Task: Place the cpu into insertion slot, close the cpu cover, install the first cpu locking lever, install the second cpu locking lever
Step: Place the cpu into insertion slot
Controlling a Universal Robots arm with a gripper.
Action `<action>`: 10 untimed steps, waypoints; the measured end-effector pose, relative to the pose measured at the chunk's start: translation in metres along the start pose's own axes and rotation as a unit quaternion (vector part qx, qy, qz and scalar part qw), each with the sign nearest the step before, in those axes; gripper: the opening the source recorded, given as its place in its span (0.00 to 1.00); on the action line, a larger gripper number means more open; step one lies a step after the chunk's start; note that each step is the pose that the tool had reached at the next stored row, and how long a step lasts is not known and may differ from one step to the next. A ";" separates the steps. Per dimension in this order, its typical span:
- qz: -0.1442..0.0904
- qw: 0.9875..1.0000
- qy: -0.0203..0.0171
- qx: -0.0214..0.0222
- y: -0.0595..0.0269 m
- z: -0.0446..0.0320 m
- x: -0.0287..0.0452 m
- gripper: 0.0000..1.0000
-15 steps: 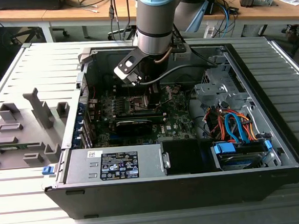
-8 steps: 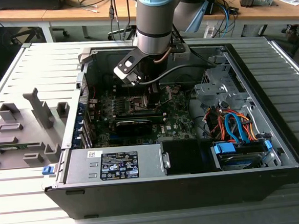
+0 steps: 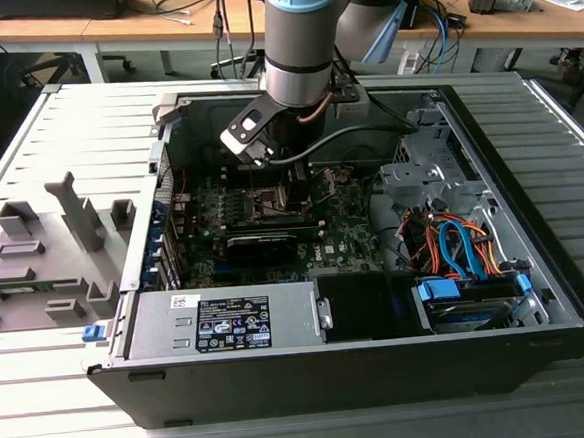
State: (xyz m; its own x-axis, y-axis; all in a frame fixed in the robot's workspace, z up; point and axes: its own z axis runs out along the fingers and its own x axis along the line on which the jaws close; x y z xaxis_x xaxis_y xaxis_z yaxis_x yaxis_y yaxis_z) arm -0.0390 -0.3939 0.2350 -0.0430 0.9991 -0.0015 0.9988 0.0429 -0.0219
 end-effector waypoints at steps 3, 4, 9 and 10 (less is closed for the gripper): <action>0.000 1.000 0.000 0.000 -0.0005 0.0004 0.0012 0.54; 0.000 1.000 0.000 0.000 -0.0009 0.0007 0.0019 0.54; 0.000 1.000 0.000 0.000 -0.0023 0.0018 0.0045 0.54; 0.000 1.000 0.000 0.000 -0.0025 0.0019 0.0048 0.54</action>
State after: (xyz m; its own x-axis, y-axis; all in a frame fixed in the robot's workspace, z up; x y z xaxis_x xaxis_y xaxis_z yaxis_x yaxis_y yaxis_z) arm -0.0417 -0.3892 0.2331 -0.0430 0.9991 -0.0015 0.9988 0.0429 -0.0219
